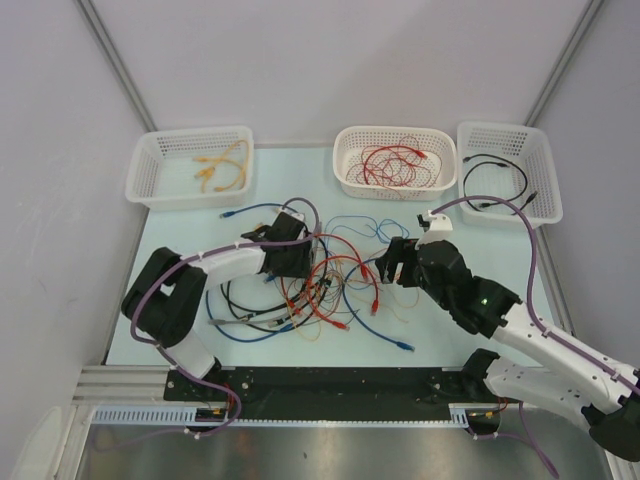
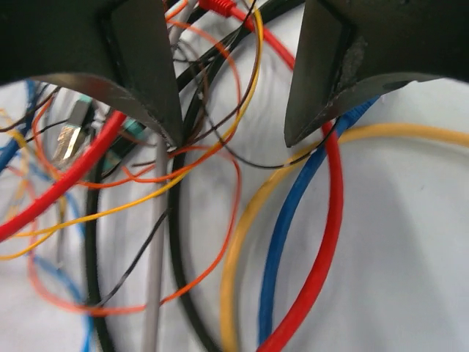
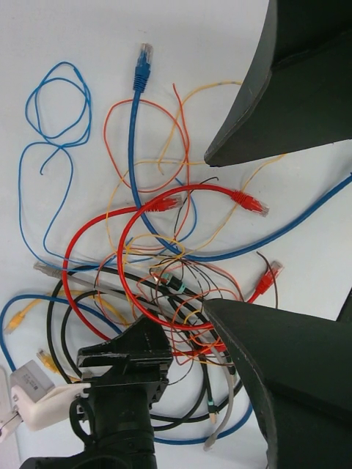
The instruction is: Untangle the cables
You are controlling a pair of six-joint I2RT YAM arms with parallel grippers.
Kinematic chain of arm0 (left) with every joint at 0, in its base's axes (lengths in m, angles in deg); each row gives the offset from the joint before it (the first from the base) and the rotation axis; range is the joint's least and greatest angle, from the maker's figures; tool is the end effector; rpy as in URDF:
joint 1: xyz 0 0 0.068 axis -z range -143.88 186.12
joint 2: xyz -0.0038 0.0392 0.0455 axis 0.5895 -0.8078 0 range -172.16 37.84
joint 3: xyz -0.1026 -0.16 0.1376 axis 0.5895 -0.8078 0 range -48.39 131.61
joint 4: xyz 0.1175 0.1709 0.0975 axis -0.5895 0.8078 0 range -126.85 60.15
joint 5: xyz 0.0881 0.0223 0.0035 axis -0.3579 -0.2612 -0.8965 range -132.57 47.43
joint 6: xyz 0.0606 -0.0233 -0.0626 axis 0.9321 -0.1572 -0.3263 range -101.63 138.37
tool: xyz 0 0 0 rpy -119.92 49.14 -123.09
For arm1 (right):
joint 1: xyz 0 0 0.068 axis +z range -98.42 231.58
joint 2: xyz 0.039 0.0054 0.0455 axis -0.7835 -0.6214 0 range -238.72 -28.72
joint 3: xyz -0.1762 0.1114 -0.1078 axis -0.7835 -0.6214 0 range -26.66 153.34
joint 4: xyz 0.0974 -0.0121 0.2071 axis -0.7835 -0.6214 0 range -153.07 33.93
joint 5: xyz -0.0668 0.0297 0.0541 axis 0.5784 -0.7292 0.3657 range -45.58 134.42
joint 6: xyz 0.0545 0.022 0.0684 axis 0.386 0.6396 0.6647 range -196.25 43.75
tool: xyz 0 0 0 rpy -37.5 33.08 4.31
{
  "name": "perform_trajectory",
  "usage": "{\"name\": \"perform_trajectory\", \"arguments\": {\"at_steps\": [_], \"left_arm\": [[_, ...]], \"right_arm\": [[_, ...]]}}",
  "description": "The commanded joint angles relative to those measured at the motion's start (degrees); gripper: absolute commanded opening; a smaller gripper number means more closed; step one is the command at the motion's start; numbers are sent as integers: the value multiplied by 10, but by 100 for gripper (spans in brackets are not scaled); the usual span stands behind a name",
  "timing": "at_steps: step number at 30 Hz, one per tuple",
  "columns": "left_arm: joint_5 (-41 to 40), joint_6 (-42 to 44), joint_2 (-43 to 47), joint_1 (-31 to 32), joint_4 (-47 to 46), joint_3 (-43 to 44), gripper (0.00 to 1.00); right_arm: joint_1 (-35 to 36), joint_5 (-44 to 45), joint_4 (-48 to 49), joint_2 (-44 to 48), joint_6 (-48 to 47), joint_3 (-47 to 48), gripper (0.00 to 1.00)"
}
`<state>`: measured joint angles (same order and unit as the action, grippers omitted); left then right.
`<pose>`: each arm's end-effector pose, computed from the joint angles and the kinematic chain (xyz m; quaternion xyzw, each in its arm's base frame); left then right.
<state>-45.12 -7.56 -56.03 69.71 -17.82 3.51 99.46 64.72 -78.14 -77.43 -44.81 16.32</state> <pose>0.2573 -0.1666 0.1062 0.0590 0.9661 -0.1055 0.2280 0.1680 0.1440 0.2511 -0.0304 0.8472 0.2083 0.4878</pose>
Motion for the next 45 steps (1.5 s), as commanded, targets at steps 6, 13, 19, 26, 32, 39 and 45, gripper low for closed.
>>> {"name": "perform_trajectory", "arguments": {"at_steps": [6, 13, 19, 26, 32, 39, 45], "left_arm": [[-30, -10, -30, 10, -14, 4, 23], [-84, -17, -26, 13, 7, 15, 0], [-103, 4, 116, 18, 26, 21, 0], [-61, 53, 287, 24, 13, 74, 0], [-31, 73, 315, 26, 52, 164, 0], [37, 76, 326, 37, 47, 234, 0], [72, 82, 308, 58, 45, 262, 0]], "right_arm": [[-7, 9, 6, 6, -7, -4, 78], [-9, 5, 8, 11, -6, -6, 78], [-10, 5, 8, 17, -9, -7, 78], [-9, -3, 28, 35, 1, -6, 78], [-10, -17, 59, 61, -8, 8, 77], [-10, -58, 106, 65, -11, 39, 77], [-12, -119, 195, 28, -3, 81, 78]]}}
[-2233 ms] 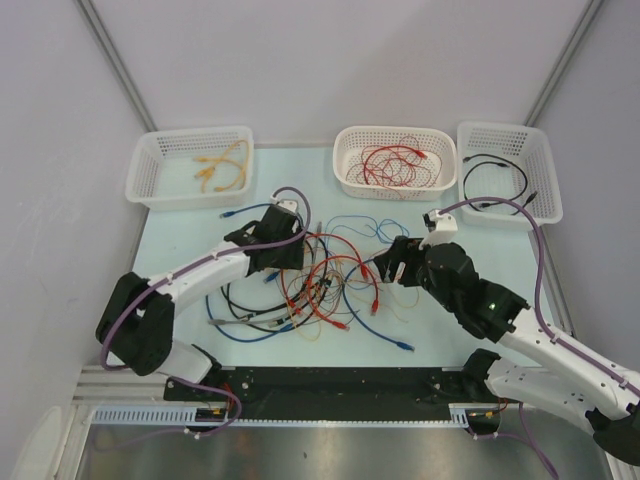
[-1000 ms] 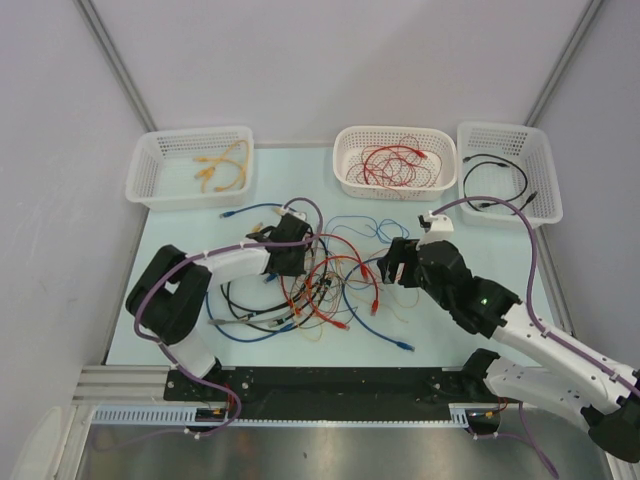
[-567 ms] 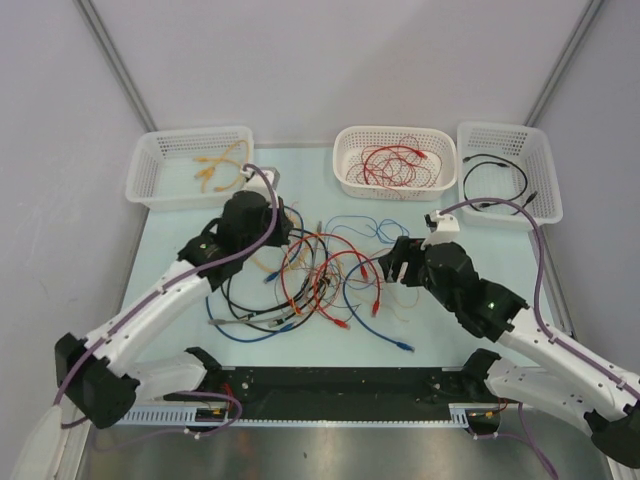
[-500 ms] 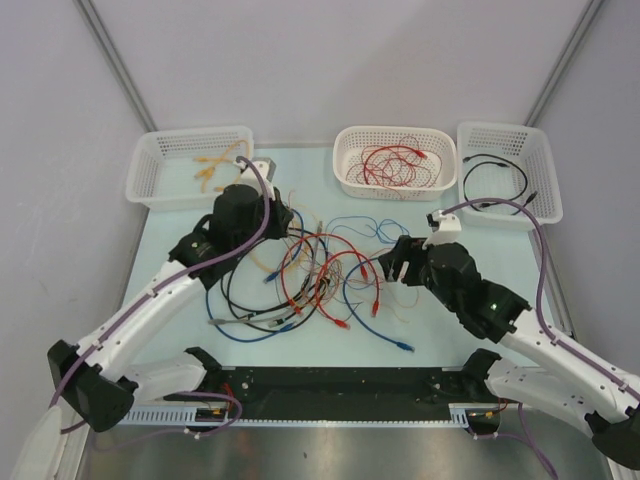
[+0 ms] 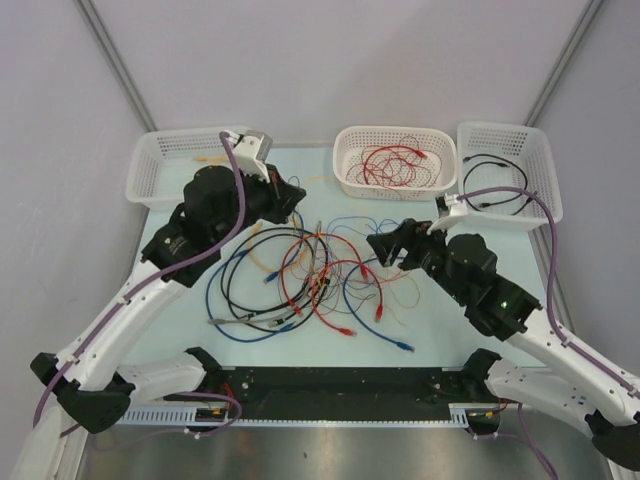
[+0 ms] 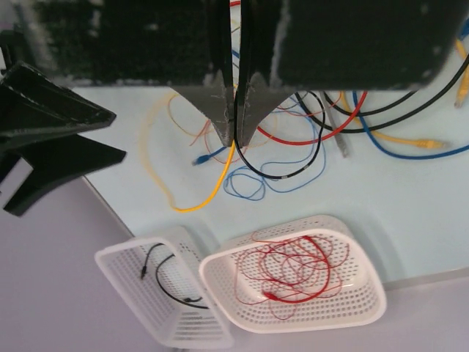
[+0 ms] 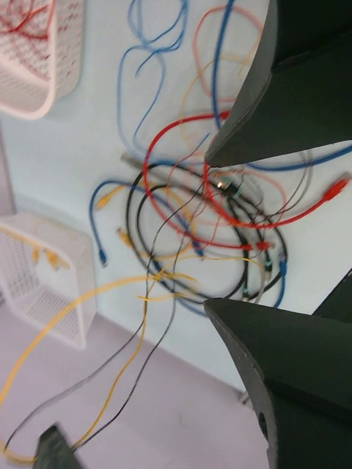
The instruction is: Untangle the cables
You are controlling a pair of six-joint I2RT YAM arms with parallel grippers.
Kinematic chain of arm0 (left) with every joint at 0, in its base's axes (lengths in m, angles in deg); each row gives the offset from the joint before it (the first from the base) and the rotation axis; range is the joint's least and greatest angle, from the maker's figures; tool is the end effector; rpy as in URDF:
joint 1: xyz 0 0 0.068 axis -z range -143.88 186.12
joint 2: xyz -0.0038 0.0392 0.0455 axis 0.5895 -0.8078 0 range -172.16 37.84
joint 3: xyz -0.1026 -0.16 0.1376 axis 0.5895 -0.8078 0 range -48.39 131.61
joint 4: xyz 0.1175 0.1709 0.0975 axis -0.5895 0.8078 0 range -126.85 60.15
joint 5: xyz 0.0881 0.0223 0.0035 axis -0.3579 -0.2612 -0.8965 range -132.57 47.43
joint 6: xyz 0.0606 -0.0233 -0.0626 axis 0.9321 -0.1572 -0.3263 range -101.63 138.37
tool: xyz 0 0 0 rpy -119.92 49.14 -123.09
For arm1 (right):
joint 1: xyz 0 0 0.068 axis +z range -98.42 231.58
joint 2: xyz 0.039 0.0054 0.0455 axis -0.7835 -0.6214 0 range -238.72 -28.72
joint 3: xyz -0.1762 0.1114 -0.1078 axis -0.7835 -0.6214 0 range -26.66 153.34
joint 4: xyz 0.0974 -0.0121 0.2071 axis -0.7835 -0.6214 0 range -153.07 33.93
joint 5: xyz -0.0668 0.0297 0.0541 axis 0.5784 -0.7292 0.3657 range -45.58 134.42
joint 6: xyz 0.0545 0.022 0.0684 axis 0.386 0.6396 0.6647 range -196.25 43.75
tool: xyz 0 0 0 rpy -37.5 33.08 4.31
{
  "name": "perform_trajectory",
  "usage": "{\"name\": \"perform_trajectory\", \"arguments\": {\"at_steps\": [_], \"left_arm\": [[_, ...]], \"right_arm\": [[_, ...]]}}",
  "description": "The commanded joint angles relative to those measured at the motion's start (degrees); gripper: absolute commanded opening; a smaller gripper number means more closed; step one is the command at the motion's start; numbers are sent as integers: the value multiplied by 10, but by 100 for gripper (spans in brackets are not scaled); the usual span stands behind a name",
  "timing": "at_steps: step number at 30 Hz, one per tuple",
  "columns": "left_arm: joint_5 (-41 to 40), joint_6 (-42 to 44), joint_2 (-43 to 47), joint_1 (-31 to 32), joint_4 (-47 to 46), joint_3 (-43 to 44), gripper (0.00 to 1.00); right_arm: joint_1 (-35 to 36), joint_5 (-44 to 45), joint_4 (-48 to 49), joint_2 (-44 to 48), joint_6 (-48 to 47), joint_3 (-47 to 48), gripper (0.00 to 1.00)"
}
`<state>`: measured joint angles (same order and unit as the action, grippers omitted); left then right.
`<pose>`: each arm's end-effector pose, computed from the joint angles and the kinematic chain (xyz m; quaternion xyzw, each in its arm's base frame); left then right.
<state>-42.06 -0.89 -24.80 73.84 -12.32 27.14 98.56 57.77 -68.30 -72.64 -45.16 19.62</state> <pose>0.2051 -0.1596 0.3869 0.1270 0.7647 -0.3044 0.5536 0.1611 0.1453 0.3117 -0.0309 0.7632 0.3335 0.5526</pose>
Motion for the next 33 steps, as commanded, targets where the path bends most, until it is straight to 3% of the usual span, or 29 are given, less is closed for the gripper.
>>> {"name": "perform_trajectory", "arguments": {"at_steps": [1, 8, 14, 20, 33], "left_arm": [[45, 14, -4, 23, -14, 23, 0], [47, 12, 9, 45, -35, -21, 0], [50, 5, 16, 50, -45, -47, 0], [52, 5, 21, 54, -49, -57, 0], [73, 22, 18, 60, -46, -63, 0]], "right_arm": [[-3, -66, 111, -30, 6, 50, 78], [-43, -156, 262, -67, 114, 50, 73], [-68, -210, 320, -95, 180, 51, 72], [-67, -208, 296, -118, 140, 51, 68], [-64, -198, 243, -98, 59, 51, 69]]}}
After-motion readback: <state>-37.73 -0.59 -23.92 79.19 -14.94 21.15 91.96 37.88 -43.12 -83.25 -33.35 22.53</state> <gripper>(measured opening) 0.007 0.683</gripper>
